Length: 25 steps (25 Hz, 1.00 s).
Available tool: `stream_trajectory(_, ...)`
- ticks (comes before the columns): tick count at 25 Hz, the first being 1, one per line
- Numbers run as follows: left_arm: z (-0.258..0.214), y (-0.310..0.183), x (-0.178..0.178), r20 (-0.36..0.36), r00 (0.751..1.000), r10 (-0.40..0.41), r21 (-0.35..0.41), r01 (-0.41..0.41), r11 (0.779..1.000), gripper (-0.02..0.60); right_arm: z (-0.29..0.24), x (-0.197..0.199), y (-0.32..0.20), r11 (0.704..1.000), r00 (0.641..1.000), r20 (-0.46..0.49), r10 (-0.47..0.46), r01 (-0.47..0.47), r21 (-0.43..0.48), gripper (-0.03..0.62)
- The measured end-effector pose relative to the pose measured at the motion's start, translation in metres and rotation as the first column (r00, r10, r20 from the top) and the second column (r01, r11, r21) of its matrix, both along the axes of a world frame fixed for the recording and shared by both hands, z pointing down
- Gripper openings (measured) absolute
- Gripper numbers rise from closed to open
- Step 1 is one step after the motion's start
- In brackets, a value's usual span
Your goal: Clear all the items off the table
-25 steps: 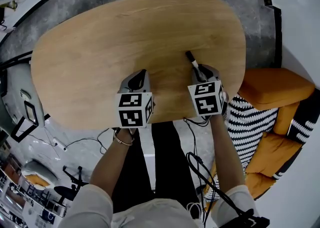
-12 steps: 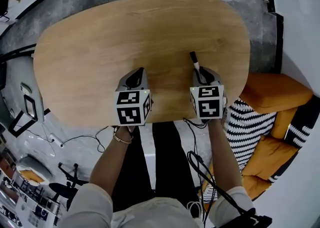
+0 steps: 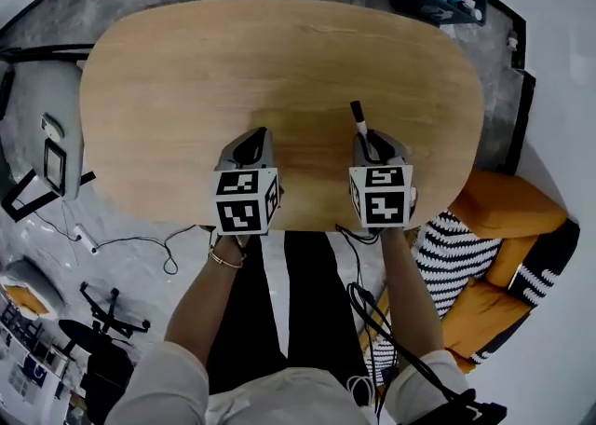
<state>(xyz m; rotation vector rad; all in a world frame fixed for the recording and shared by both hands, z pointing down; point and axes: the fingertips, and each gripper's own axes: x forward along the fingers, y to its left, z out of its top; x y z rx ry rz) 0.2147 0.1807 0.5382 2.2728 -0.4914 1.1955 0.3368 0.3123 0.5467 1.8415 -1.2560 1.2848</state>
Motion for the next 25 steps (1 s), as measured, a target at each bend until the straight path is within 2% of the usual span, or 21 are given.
stream_trajectory(7,-0.004,-0.048,-0.061,0.004,0.991,-0.13,0.008,0.13,0.991,0.008,-0.009,-0.04,-0.063,0.993,0.993,-0.01,-0.119,0.119,0.007,0.078)
stream_trajectory(14,-0.007,-0.096,-0.126,-0.004,0.962,-0.275,0.006,0.275,0.962,0.008,-0.015,-0.088,-0.124,0.974,0.974,-0.014,-0.227,0.228,0.001,0.078)
stream_trajectory(19,-0.008,-0.13,-0.177,-0.007,0.932,-0.364,0.003,0.364,0.932,0.008,-0.018,-0.13,-0.173,0.951,0.951,-0.018,-0.31,0.31,0.003,0.078)
stream_trajectory(25,-0.007,-0.172,-0.242,-0.005,0.876,-0.483,0.01,0.483,0.876,0.008,-0.02,-0.184,-0.234,0.911,0.911,-0.019,-0.411,0.412,0.013,0.078)
